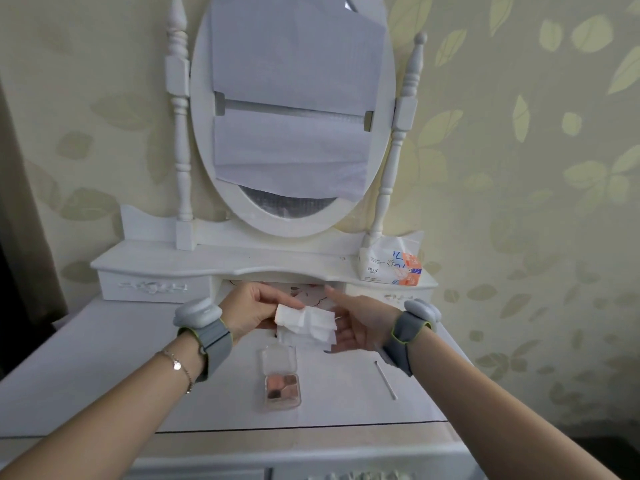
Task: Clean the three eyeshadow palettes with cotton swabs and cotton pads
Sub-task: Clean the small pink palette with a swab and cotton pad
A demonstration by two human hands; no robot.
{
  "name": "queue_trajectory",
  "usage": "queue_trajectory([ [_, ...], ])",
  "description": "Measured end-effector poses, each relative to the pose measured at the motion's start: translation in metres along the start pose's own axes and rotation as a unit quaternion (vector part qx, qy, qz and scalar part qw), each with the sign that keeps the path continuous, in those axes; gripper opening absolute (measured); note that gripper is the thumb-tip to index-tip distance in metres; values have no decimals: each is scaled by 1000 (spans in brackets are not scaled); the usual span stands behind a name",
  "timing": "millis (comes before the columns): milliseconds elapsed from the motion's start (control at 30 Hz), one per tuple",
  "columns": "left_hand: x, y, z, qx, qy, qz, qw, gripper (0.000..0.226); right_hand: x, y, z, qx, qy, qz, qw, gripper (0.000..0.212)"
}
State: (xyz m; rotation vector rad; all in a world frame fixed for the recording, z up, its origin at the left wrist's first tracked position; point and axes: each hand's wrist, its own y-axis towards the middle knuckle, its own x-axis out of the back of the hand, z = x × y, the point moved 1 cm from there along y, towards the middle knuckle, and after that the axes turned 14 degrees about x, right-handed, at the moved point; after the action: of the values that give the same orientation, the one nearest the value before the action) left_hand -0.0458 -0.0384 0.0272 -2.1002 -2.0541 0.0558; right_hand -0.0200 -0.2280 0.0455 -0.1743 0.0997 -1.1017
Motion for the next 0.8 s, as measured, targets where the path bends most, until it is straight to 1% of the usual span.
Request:
queue_trajectory([
  [133, -1, -2, 2, -45, 87, 37, 994, 36, -5, 6, -5, 14, -71, 44, 996, 21],
  [200, -2, -3, 3, -53, 105, 45, 992, 39, -7, 9, -6, 21, -84, 56, 995, 12],
  [267, -3, -3, 2, -39, 80, 42, 995, 41, -7, 13, -7, 26, -78, 53, 995, 6],
  [333, -3, -3, 1, -6, 29, 33, 999, 36, -6, 15, -8, 38, -72, 37, 996, 3],
  [400, -1, 0, 2, 11, 5, 26, 1000, 24, -6, 16, -8, 54, -76, 23, 995, 7],
  [467, -2, 4, 4, 18, 50, 8, 999, 33, -8, 17, -8, 73, -80, 21, 994, 5],
  [500, -3, 5, 5, 25, 71, 1, 997, 35, -9, 17, -8, 83, -81, 23, 993, 7],
  [567, -6, 5, 4, 39, 67, 2, 997, 30, -8, 16, -7, 93, -87, 20, 992, 6],
  [600, -5, 6, 5, 41, 53, -1, 998, 32, -8, 15, -6, 91, -87, 20, 992, 4],
  [667, -2, 6, 6, 42, 39, -11, 998, 38, -5, 13, -3, 65, -71, 17, 995, 15],
  [700, 0, 7, 6, 38, 40, -14, 998, 36, -4, 12, -2, 49, -66, 11, 997, 23],
  [767, 1, 7, 6, 33, 34, -14, 999, 25, -3, 10, 0, 29, -66, 7, 997, 32],
  [800, 1, 7, 6, 30, 29, -11, 999, 19, -3, 10, 0, 24, -70, 11, 997, 33],
])
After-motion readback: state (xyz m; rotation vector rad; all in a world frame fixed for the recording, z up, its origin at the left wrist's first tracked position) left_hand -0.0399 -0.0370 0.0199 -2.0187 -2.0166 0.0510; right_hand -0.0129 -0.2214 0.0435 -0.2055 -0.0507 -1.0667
